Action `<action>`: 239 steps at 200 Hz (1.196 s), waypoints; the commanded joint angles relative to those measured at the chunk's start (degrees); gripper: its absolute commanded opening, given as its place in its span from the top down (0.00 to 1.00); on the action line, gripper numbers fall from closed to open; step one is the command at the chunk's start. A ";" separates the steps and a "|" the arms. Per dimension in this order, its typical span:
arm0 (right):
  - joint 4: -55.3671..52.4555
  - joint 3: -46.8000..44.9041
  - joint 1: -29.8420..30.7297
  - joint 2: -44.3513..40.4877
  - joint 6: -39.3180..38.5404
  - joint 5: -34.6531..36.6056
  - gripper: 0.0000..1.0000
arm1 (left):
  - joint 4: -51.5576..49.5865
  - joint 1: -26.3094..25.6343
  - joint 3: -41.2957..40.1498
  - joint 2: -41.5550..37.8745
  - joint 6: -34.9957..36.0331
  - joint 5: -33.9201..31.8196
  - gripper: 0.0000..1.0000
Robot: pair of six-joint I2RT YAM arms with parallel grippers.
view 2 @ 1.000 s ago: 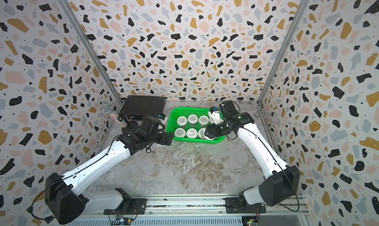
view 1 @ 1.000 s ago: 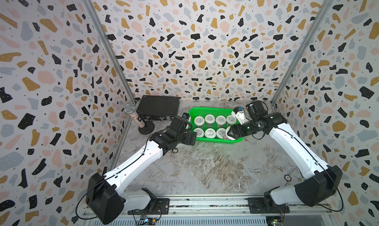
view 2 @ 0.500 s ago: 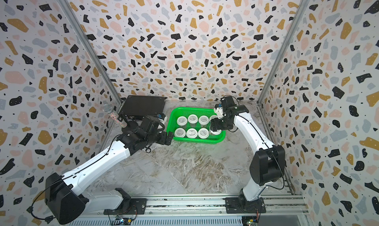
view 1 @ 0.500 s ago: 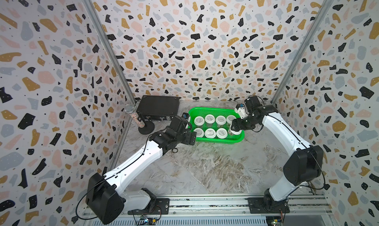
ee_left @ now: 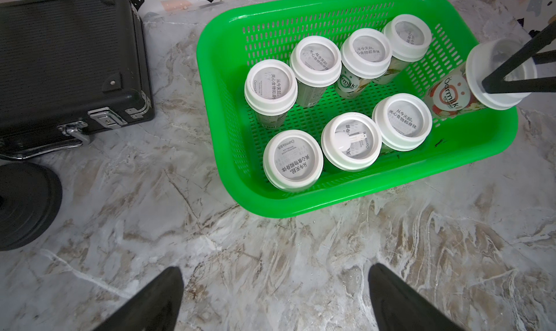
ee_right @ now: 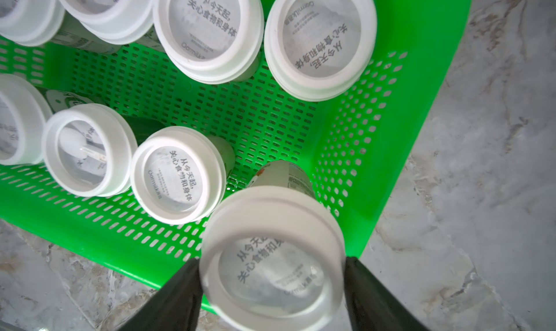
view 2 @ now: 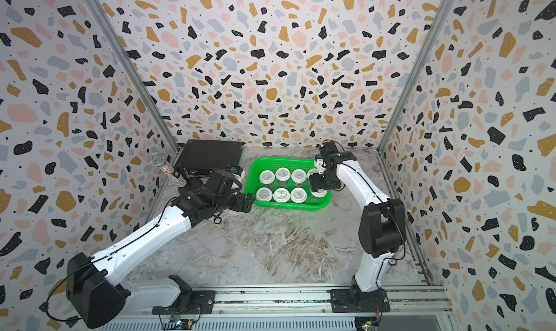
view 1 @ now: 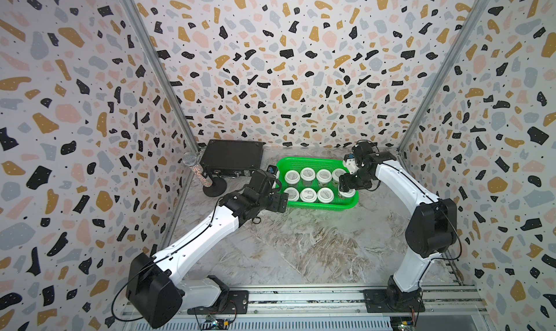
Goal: Put the yogurt in the basket
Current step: Place the yogurt in the basket.
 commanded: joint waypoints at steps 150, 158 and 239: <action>-3.68 4.58 2.66 6.10 -0.53 5.60 0.24 | 1.91 0.55 0.09 1.10 1.00 0.24 0.01; -3.68 4.67 2.84 6.33 -0.51 5.66 0.24 | 1.81 0.60 0.10 1.07 1.01 0.20 0.01; -4.03 5.29 3.99 8.57 -0.08 6.23 0.24 | 1.85 0.67 0.08 0.75 0.95 0.13 0.01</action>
